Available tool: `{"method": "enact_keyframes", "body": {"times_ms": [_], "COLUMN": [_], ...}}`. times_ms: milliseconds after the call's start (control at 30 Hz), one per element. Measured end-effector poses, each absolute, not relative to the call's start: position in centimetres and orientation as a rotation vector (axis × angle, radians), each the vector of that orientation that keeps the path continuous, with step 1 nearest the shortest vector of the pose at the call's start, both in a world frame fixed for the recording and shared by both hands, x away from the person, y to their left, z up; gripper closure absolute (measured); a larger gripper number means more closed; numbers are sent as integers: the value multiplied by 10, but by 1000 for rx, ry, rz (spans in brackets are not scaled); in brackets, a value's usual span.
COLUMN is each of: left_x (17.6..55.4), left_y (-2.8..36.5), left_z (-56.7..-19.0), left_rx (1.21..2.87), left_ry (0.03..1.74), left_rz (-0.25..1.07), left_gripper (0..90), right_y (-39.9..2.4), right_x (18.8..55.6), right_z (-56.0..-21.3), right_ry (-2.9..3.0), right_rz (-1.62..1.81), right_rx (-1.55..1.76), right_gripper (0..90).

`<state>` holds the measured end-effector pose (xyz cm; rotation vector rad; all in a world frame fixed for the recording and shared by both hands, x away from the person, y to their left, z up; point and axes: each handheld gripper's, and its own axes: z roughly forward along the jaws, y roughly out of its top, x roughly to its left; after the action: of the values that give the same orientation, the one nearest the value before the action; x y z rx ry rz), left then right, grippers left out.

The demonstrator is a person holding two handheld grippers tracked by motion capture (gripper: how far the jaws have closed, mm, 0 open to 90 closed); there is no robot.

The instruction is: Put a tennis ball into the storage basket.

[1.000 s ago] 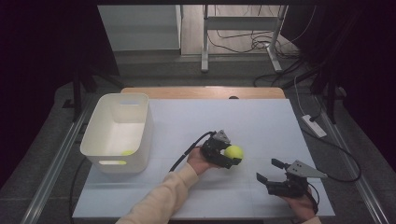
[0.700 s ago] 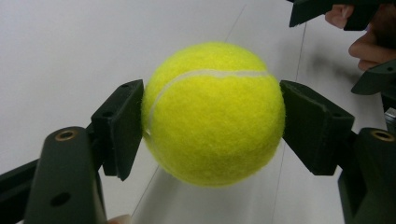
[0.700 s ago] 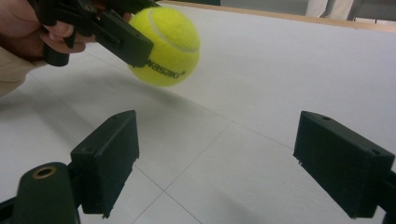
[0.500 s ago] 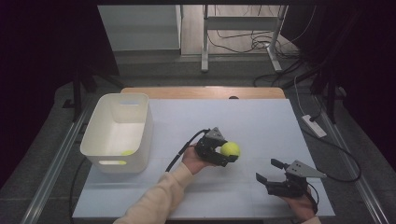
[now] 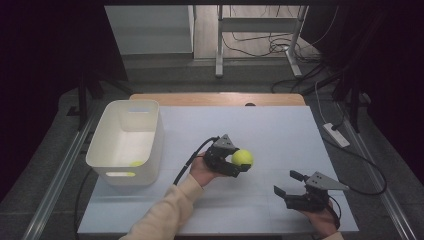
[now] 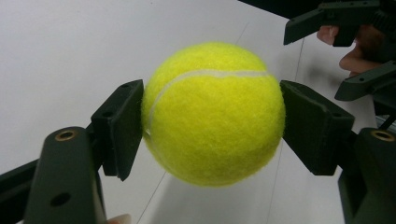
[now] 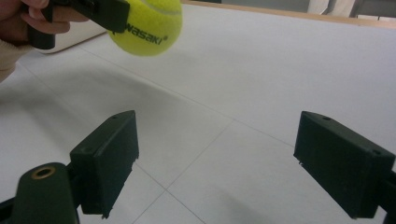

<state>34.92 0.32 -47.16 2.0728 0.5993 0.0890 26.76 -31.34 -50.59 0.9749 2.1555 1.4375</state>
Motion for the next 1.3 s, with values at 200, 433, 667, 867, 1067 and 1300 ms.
{"method": "enact_keyframes", "body": {"times_ms": [200, 433, 667, 867, 1067, 1300], "left_x": [347, 346, 344, 343, 342, 340], "left_y": [9, 13, 18, 22, 25, 30], "left_z": [-469, -465, -461, -458, -455, -451], "left_rx": [2066, 2054, 2044, 2035, 2024, 2011], "left_ry": [603, 603, 606, 604, 600, 602], "left_rz": [97, 106, 116, 121, 126, 135], "left_gripper": [273, 273, 274, 273, 274, 273], "right_y": [-313, -313, -313, -312, -312, -312], "right_x": [268, 268, 268, 268, 268, 268], "right_z": [-506, -506, -505, -505, -505, -506], "right_ry": [2163, 2162, 2158, 2161, 2163, 2164], "right_rz": [1441, 1439, 1445, 1441, 1442, 1443], "right_rx": [978, 982, 985, 981, 979, 980], "right_gripper": [132, 129, 127, 127, 127, 126]}}
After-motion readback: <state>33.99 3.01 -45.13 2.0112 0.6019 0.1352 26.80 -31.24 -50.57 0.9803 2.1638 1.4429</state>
